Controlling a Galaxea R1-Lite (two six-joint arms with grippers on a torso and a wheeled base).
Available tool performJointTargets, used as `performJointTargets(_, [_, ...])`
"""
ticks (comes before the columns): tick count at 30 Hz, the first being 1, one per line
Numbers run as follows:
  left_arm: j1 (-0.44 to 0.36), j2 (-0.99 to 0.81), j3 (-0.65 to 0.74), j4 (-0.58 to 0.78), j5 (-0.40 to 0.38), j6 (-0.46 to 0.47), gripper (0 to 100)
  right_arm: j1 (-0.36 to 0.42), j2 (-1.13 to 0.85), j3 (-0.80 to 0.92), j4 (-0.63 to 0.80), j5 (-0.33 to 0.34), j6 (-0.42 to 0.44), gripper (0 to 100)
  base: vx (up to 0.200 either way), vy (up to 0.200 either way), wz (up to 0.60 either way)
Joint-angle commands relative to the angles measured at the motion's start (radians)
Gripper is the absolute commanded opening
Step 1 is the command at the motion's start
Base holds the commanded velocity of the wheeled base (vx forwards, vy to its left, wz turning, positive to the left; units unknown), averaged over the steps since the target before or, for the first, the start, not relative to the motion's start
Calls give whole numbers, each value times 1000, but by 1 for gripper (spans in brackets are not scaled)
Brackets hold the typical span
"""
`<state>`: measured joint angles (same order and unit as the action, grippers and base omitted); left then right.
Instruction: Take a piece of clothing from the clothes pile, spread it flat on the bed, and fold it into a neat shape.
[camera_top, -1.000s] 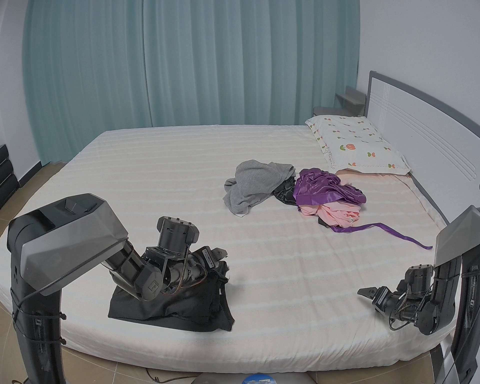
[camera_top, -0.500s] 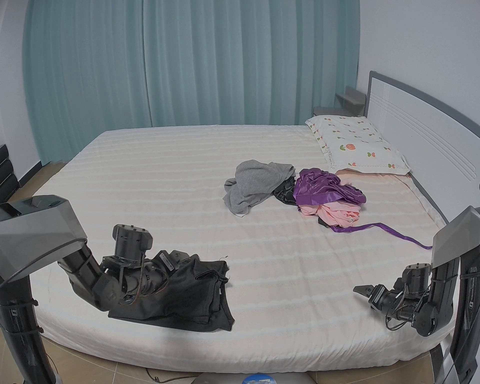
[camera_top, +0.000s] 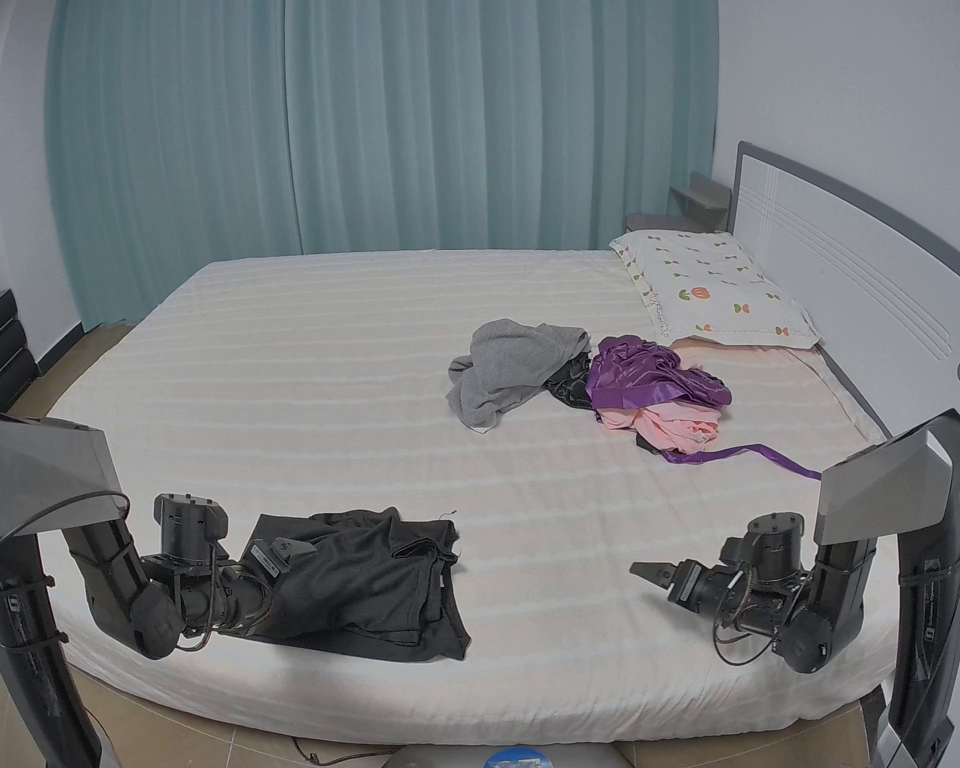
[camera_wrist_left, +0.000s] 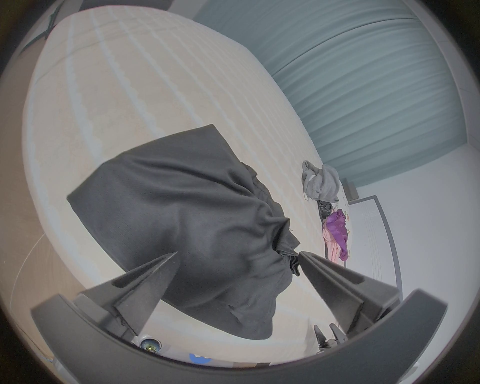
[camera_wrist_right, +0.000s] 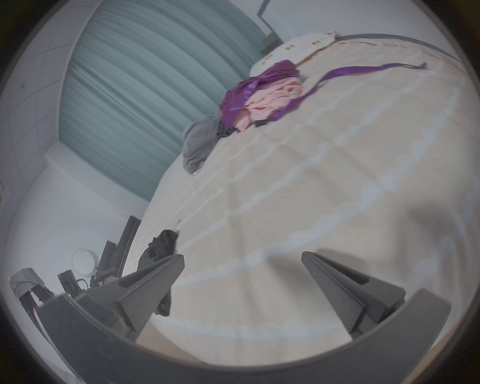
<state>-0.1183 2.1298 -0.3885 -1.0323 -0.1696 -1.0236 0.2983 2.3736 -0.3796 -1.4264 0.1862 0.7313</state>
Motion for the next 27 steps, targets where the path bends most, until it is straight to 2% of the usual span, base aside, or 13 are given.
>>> performJointTargets(1, [20, 15, 11, -17, -15, -3, 100, 107, -7, -101, 35, 6, -3, 100, 0, 200, 0])
performJointTargets(2, [20, 15, 7, -17, -15, -3, 100, 142, -7, -104, 35, 6, -1, 100, 0, 200, 0])
performJointTargets(7, [25, 12, 7, -17, -16, -4, 100, 171, -4, -102, 26, 1, 4, 100, 0, 200, 0])
performJointTargets(15, [34, 6, 3, -18, -38, -39, 100, 160, -7, -85, 23, 1, 5, 100, 0, 200, 0])
performJointTargets(23, [34, 12, 14, -32, -36, -35, 100, 162, -10, -79, 30, -8, 4, 100, 0, 200, 0])
performJointTargets(27, [31, 18, 43, -101, -27, -32, 100, 171, -10, -70, 34, -25, -6, 100, 0, 0, 0])
